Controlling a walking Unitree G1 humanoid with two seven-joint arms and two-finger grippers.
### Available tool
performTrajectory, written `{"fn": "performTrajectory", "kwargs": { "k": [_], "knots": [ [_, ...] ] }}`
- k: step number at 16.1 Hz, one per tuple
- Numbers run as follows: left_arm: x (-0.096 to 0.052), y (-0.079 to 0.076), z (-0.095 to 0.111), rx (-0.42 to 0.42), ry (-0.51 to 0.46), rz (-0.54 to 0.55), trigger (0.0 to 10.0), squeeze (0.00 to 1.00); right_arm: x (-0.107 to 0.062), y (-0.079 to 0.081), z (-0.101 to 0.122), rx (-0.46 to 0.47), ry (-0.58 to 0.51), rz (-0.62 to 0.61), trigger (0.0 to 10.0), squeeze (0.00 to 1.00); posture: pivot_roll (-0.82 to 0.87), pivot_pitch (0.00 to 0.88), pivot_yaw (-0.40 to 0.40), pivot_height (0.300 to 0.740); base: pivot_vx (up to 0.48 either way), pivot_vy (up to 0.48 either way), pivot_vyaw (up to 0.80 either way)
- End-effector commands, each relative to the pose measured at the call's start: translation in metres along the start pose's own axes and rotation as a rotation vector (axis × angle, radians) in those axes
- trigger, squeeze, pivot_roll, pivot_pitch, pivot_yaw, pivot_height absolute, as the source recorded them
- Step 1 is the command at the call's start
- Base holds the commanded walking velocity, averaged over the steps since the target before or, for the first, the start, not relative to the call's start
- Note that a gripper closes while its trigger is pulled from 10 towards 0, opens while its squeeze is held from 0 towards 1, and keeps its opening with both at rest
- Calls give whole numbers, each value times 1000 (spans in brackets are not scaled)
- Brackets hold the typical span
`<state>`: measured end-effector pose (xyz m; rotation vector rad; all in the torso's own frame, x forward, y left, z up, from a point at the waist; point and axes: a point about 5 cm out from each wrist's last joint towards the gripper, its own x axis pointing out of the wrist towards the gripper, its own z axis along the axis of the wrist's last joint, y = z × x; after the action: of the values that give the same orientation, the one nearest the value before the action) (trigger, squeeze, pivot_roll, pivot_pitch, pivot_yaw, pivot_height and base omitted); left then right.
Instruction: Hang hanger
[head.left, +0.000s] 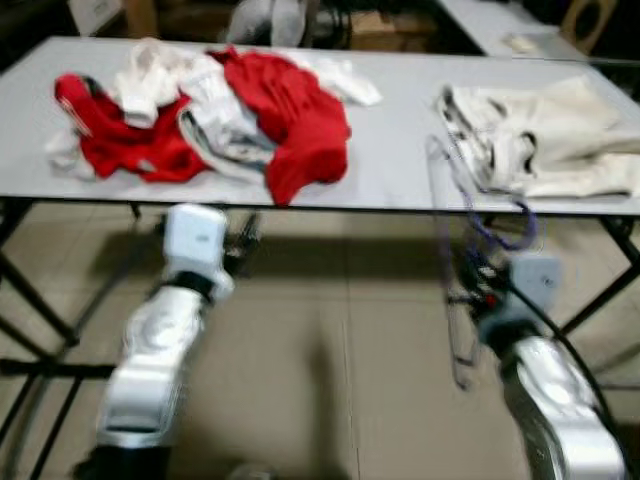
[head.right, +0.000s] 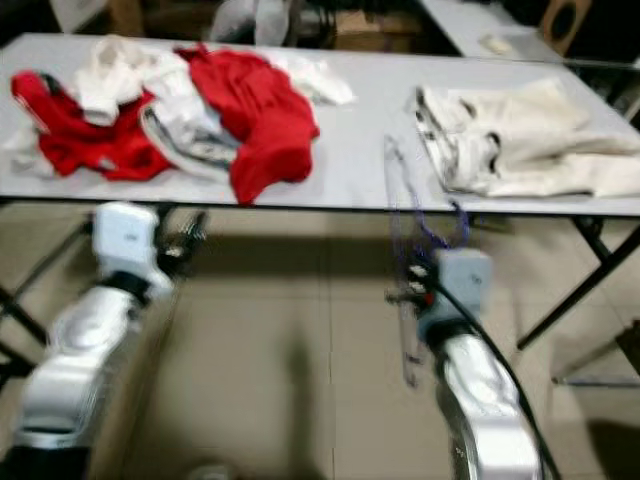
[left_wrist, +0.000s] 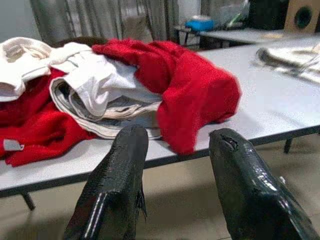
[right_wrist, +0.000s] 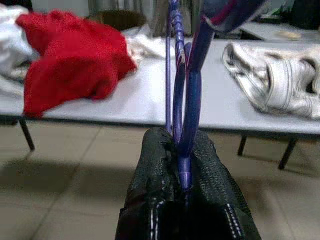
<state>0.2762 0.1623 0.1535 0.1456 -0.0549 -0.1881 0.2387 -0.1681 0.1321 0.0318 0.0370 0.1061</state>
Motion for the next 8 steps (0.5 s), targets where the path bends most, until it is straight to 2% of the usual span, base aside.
{"fn": "performTrajectory", "kwargs": {
  "k": [1,7,8],
  "knots": [
    [1,-11,1,-20,-8,-35,10000,0,-6,-11,0,-24,6,-40,10000,0,8,45,-41,740,352,0,0],
    [0,-10,-1,-21,-2,-25,10000,0,-5,-13,1,-53,9,-28,10000,0,9,51,-48,740,352,0,0],
    [-1,-9,-1,-18,-1,-20,10000,0,-5,-11,1,-92,18,-5,10000,0,8,53,-47,740,349,0,800]
  ]
}}
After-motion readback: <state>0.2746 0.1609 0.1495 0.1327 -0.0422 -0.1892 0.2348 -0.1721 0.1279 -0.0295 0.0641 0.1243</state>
